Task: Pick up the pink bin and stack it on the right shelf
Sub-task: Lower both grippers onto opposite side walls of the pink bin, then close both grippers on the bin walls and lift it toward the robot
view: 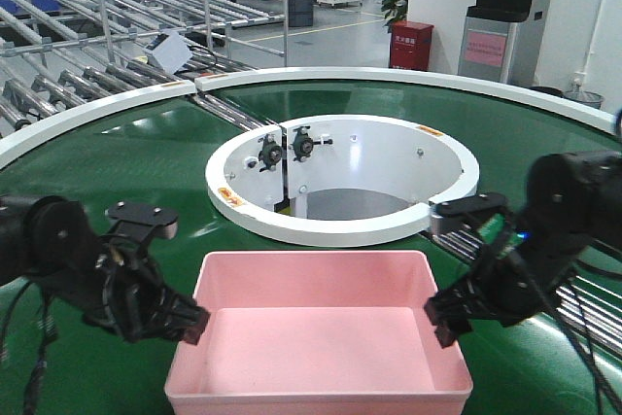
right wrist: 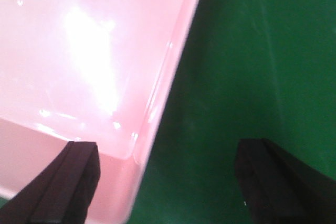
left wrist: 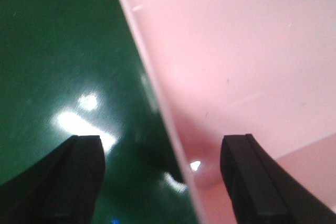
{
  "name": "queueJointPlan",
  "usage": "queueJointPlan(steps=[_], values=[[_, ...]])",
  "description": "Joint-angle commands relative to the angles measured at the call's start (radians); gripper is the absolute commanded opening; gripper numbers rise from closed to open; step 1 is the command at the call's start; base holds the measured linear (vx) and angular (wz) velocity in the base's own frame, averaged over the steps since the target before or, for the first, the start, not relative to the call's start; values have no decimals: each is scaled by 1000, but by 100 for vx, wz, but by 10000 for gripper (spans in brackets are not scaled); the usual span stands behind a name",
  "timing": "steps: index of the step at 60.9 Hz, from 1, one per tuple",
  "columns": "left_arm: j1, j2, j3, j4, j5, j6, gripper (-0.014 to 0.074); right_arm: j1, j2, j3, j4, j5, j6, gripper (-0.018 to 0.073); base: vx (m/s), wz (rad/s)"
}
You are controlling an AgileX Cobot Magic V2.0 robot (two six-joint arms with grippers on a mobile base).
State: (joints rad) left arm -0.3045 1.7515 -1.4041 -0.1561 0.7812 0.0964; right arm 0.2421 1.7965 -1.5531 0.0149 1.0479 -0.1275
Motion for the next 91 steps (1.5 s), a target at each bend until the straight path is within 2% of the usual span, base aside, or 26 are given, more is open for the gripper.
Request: queueJointPlan(steps=[1, 11, 14, 25, 29, 41, 52, 62, 71, 82, 91], values=[[-22, 5, -96, -9, -13, -38, 576, 26, -1, -87, -34, -12, 41, 566, 0, 0], [-24, 104, -202, 81, 38, -191, 576, 26, 104, -196, -50, 25, 162, 566, 0, 0], [-24, 123, -225, 85, 49, -224, 576, 26, 129, -225, -59, 38, 198, 566, 0, 0], [-25, 176, -258, 70, 32, -238, 576, 26, 220, -297, -66, 49, 246, 562, 0, 0], [-24, 189, -258, 83, 31, -273, 576, 26, 244, -311, -73, 56, 279, 550, 0, 0], [-24, 214, -258, 88, 32, -312, 552, 26, 269, -315, -76, 62, 328, 455, 0, 0], [-24, 225, -258, 88, 46, -313, 396, 26, 272, -315, -92, 74, 339, 318, 0, 0], [-24, 224, -258, 87, 50, -312, 197, 26, 272, -315, -91, 79, 343, 169, 0, 0], [-24, 224, -258, 87, 45, -311, 80, 26, 272, -315, -89, 41, 346, 71, 0, 0], [-24, 213, -258, 89, 63, -310, 8, 26, 266, -323, -89, 45, 354, -1, 0, 0], [-26, 141, -258, 113, 91, -311, -7, 28, 199, -331, -92, 69, 418, -15, 0, 0]])
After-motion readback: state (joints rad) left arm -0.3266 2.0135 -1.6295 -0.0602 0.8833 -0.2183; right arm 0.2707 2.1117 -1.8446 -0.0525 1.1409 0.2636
